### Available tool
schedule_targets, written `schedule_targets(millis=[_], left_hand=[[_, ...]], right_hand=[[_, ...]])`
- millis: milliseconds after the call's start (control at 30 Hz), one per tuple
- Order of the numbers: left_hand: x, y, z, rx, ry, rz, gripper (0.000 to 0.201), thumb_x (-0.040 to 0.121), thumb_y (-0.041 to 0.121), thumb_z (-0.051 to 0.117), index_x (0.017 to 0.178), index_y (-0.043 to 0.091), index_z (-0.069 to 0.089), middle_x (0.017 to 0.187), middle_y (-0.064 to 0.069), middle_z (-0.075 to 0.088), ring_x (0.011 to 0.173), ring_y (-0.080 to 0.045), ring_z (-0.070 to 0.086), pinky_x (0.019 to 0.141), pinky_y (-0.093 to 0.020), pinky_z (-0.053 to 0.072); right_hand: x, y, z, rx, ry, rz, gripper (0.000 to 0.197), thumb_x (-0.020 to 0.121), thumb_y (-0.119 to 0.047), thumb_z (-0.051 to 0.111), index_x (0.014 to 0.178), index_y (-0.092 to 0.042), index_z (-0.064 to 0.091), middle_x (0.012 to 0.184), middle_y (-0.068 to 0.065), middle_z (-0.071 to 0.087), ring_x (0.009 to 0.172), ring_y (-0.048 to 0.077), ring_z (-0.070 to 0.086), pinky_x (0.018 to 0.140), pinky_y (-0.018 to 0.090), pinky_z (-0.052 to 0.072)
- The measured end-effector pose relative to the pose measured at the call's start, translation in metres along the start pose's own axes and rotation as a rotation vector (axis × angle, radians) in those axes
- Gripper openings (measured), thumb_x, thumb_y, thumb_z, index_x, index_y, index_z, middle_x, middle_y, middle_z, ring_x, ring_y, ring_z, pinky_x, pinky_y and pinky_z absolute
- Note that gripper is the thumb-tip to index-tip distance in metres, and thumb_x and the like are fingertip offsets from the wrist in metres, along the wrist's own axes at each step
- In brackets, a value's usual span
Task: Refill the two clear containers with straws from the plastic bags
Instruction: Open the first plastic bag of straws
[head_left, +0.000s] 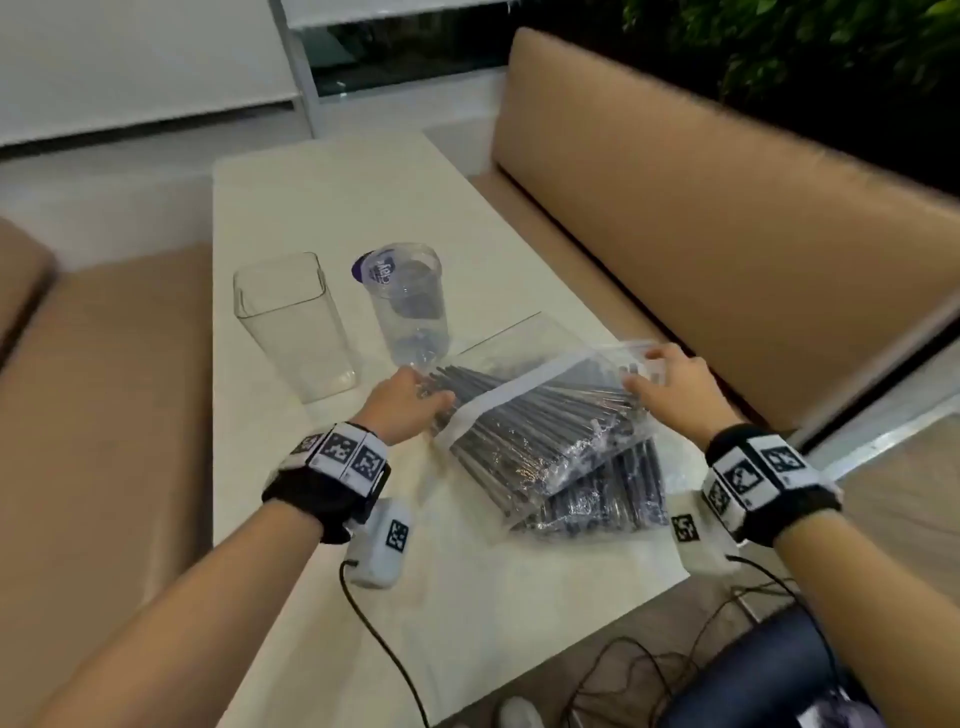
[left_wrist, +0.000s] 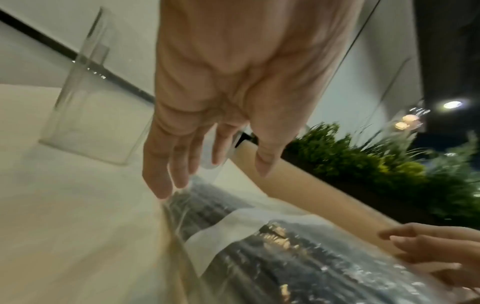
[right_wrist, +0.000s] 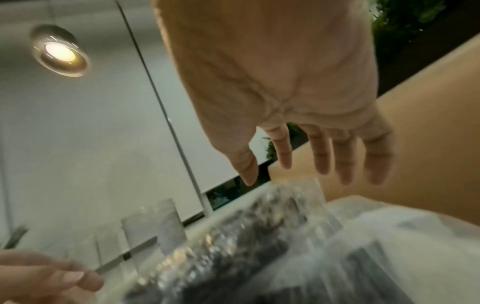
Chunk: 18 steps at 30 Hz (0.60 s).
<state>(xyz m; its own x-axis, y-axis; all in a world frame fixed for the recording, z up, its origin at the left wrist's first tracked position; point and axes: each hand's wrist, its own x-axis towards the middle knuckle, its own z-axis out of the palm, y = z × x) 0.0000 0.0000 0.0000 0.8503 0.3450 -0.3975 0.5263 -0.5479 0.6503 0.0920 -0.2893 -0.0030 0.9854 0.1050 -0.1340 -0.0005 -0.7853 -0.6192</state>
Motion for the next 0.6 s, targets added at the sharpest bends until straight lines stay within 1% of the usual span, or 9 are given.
schedule_targets(millis=[100,167,233,300,367,400,467,500,600], left_hand=[[0.010,-0.003,0.010,-0.095,-0.041,-0.188,0.061,0.092,0.041,0.063,0.136,0.006,0.040,0.132,-0.016,0.051,0.119,-0.032,0.052,0.094,-0.045,0.054],[0.014,-0.005,0.016,-0.202,-0.096,-0.247,0.062,0.079,0.046,0.071,0.121,0.005,0.051,0.107,-0.015,0.058,0.095,-0.029,0.059,0.083,-0.043,0.058],[0.021,-0.010,0.024,-0.257,-0.079,-0.233,0.084,0.060,0.047,0.070,0.126,0.000,0.052,0.085,-0.012,0.062,0.074,-0.027,0.062,0.073,-0.039,0.057],[0.018,-0.006,0.029,-0.345,-0.038,-0.208,0.091,0.061,0.043,0.069,0.137,0.001,0.041,0.091,-0.010,0.062,0.076,-0.025,0.064,0.082,-0.043,0.060],[0.013,-0.003,0.033,-0.448,0.006,-0.210,0.075,0.076,0.035,0.075,0.134,0.002,0.041,0.103,-0.010,0.059,0.086,-0.024,0.063,0.088,-0.043,0.058],[0.012,-0.004,0.034,-0.511,0.015,-0.225,0.060,0.082,0.032,0.075,0.125,0.000,0.049,0.104,-0.012,0.059,0.085,-0.024,0.062,0.084,-0.039,0.058],[0.009,-0.009,0.032,-0.700,-0.017,-0.252,0.036,0.086,0.030,0.074,0.109,0.005,0.062,0.101,-0.012,0.065,0.077,-0.021,0.062,0.067,-0.030,0.054],[0.007,-0.010,0.028,-0.809,-0.045,-0.261,0.029,0.087,0.031,0.073,0.104,0.009,0.066,0.099,-0.010,0.068,0.073,-0.019,0.062,0.065,-0.028,0.052],[-0.007,-0.006,0.008,-1.001,-0.099,-0.235,0.016,0.089,0.035,0.070,0.088,0.019,0.068,0.080,-0.002,0.075,0.066,-0.015,0.067,0.061,-0.025,0.055]], right_hand=[[0.007,-0.004,0.009,-0.048,-0.052,0.070,0.060,0.089,-0.037,0.061,0.139,-0.010,0.043,0.135,0.021,0.053,0.118,0.035,0.055,0.098,0.039,0.045],[0.005,-0.012,0.014,-0.057,-0.155,0.070,0.064,0.092,-0.036,0.061,0.144,-0.006,0.037,0.140,0.018,0.052,0.122,0.032,0.054,0.093,0.030,0.044],[0.006,-0.017,0.018,-0.034,-0.193,0.050,0.068,0.091,-0.034,0.064,0.144,-0.002,0.037,0.143,0.016,0.049,0.123,0.029,0.053,0.086,0.025,0.039],[0.006,-0.022,0.021,0.034,-0.179,0.056,0.063,0.087,-0.027,0.069,0.137,0.003,0.045,0.136,0.017,0.053,0.110,0.026,0.058,0.079,0.023,0.044],[0.004,-0.024,0.026,0.171,-0.231,0.090,0.055,0.083,-0.020,0.074,0.127,0.006,0.053,0.120,0.019,0.063,0.079,0.018,0.062,0.056,0.018,0.051],[0.002,-0.025,0.026,0.246,-0.262,0.103,0.048,0.082,-0.016,0.074,0.121,0.006,0.058,0.109,0.019,0.068,0.069,0.016,0.061,0.047,0.017,0.050],[-0.006,-0.027,0.020,0.407,-0.317,0.102,0.035,0.083,-0.011,0.072,0.113,0.005,0.063,0.092,0.014,0.071,0.057,0.012,0.063,0.046,0.018,0.051],[-0.012,-0.028,0.016,0.498,-0.348,0.092,0.032,0.085,-0.009,0.071,0.114,0.004,0.064,0.087,0.011,0.071,0.053,0.009,0.065,0.046,0.018,0.052],[-0.034,-0.033,0.004,0.651,-0.433,-0.026,0.030,0.086,-0.006,0.068,0.116,-0.007,0.067,0.091,0.005,0.073,0.059,0.006,0.069,0.054,0.019,0.054]])
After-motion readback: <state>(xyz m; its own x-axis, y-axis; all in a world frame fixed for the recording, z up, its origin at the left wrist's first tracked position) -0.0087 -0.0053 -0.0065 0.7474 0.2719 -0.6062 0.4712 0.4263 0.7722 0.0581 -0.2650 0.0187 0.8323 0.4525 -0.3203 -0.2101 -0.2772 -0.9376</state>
